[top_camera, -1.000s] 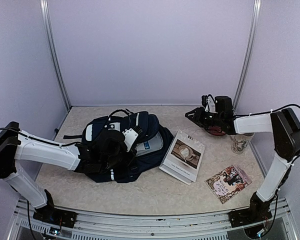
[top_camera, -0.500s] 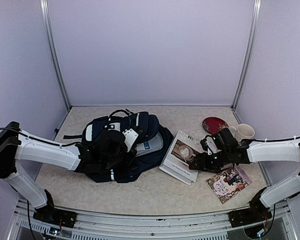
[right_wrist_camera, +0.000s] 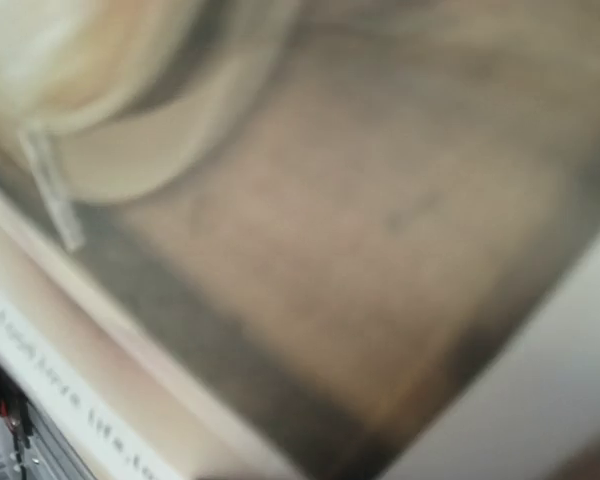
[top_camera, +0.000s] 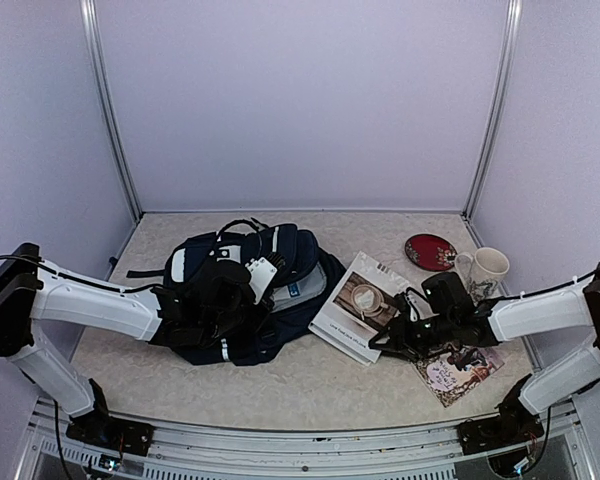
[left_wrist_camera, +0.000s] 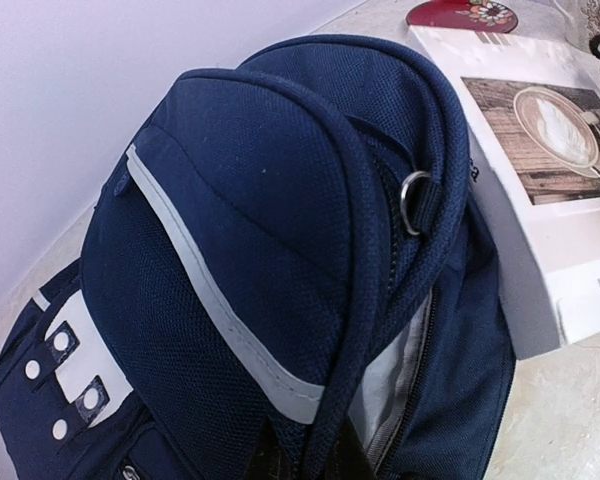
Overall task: Pack the student bag
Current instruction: Move the book to the largest pocket of the bag.
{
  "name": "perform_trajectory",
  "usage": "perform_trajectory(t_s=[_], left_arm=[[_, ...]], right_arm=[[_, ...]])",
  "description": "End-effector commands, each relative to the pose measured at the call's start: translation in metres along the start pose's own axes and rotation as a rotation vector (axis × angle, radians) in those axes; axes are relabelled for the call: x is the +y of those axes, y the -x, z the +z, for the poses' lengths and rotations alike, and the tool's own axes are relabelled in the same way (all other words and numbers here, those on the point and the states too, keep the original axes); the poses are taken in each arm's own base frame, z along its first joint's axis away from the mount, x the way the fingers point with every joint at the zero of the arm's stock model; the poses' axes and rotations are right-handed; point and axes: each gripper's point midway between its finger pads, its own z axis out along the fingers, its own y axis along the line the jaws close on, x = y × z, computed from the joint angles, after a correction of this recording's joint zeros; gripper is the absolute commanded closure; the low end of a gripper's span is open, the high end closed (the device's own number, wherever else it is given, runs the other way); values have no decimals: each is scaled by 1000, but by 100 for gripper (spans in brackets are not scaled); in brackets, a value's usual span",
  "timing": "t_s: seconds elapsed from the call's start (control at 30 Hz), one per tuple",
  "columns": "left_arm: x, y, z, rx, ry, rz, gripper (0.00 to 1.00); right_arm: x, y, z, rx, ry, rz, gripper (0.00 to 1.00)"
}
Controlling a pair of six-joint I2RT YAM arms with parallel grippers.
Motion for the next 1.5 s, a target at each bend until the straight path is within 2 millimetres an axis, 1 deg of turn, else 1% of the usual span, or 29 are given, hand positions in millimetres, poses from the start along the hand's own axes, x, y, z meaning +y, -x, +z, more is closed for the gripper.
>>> perform_trajectory(t_s=[0.0,0.13,0.27,0.37,0.43,0.5,0.57,0.63,0.7,0.87,0.93,1.0,1.07,1.13,1.17,1.2,1.23,1.27,1.37,1.43,1.47], left_arm=[[-2,65,-12,-187,-19,-53,100],[1,70,-15,-202,-8,-52,100],[3,70,-15,-200,5,-38,100],[5,68,-14,-196,24,-21,100],[5,67,-13,-197,28,-11,100],[4,70,-13,-201,24,-7,100],[1,73,-14,-211,13,-7,100],[-3,77,-14,-220,7,1,100],[-6,79,-15,-224,6,11,100],[-4,89,-18,-246,16,-3,100],[2,96,-22,-269,14,-28,100],[8,99,-24,-282,5,-66,100],[17,98,-24,-284,8,-89,100],[19,94,-24,-275,12,-87,100],[20,91,-23,-267,12,-86,100],[20,87,-22,-259,11,-85,100],[20,84,-20,-249,10,-84,100],[20,80,-19,-241,9,-85,100],[21,75,-19,-238,3,-94,100],[20,74,-21,-247,-7,-104,100],[20,73,-21,-247,-10,-107,100]], right_arm=[[77,52,-3,-130,206,-113,64],[100,69,5,-155,273,-117,65],[124,77,10,-157,367,-115,66],[140,82,8,-172,380,-153,64],[143,86,7,-184,372,-162,61],[142,91,11,-190,349,-162,56],[141,94,19,-196,340,-161,54],[141,98,30,-204,329,-155,54],[146,100,43,-199,345,-157,54],[174,96,80,-145,392,-217,53],[183,91,90,-117,417,-235,52],[190,87,92,-97,443,-248,52],[189,84,86,-101,435,-254,50],[186,85,75,-129,401,-284,45],[186,86,68,-145,370,-333,36],[187,85,62,-151,348,-382,19],[183,81,56,-136,302,-423,2],[185,81,45,-142,268,-479,0],[173,89,18,-181,129,-595,0],[162,103,-2,-222,68,-639,0],[157,114,-12,-246,49,-674,0]])
